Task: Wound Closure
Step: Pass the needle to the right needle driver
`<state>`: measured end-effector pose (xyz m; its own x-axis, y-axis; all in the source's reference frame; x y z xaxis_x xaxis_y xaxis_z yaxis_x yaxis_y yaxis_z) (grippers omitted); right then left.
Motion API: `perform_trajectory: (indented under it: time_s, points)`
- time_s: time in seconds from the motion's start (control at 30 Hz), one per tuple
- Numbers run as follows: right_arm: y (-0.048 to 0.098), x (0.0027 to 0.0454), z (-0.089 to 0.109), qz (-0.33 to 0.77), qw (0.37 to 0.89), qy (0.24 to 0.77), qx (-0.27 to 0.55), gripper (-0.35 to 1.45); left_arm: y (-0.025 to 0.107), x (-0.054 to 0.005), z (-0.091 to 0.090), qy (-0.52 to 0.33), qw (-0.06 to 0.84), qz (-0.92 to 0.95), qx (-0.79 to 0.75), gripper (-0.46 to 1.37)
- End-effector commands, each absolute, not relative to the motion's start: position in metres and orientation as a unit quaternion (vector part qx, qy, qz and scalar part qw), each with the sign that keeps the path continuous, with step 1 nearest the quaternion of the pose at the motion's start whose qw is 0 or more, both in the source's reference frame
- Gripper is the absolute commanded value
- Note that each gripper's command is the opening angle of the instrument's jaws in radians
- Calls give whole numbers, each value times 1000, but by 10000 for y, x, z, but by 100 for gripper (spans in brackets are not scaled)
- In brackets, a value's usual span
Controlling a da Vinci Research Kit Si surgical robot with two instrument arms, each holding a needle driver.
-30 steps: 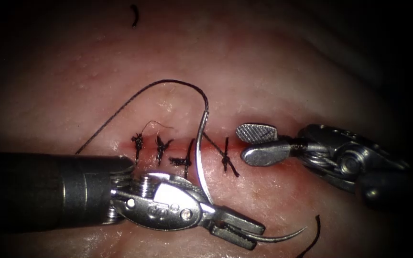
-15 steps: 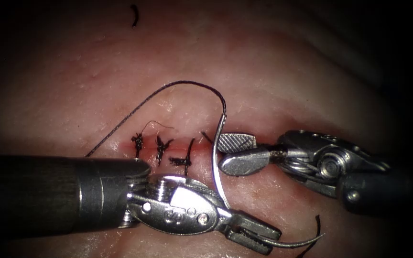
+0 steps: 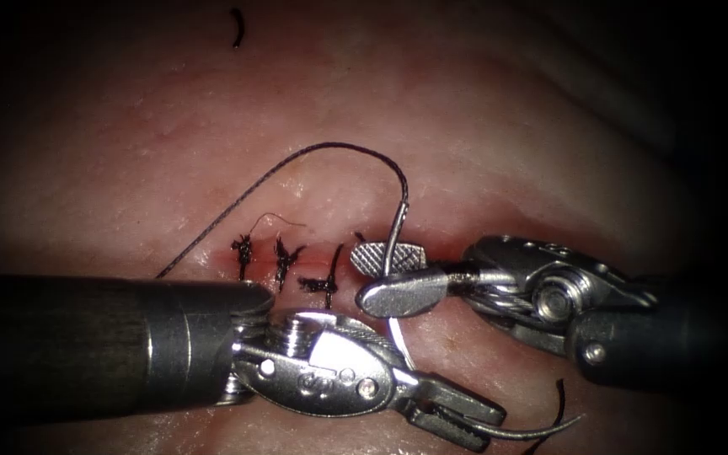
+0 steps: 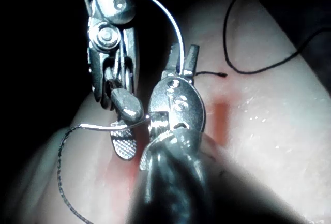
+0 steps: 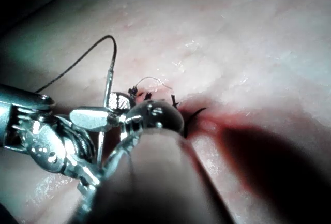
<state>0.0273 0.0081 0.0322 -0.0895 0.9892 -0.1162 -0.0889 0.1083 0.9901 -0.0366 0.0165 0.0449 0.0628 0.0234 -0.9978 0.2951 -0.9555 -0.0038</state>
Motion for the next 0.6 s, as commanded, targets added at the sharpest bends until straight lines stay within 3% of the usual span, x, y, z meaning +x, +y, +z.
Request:
perform_trajectory:
  time_s: [0.03, 0.4, 0.47, 0.57, 0.6]
  points:
    - [81, 272, 322, 515, 526, 526, 425, -35, 165, -364, 447, 112, 107, -674, 722, -35]
    - [90, 269, 320, 551, 542, 499, 392, -35, 159, -366, 439, 107, 114, -670, 725, -35]
    - [92, 269, 320, 559, 546, 491, 385, -35, 159, -367, 438, 106, 110, -677, 720, 30]
    - [94, 268, 322, 568, 551, 483, 375, -35, 155, -368, 437, 105, 88, -700, 701, 72]
    - [95, 267, 322, 572, 551, 482, 370, -35, 155, -369, 437, 104, 82, -705, 696, 78]
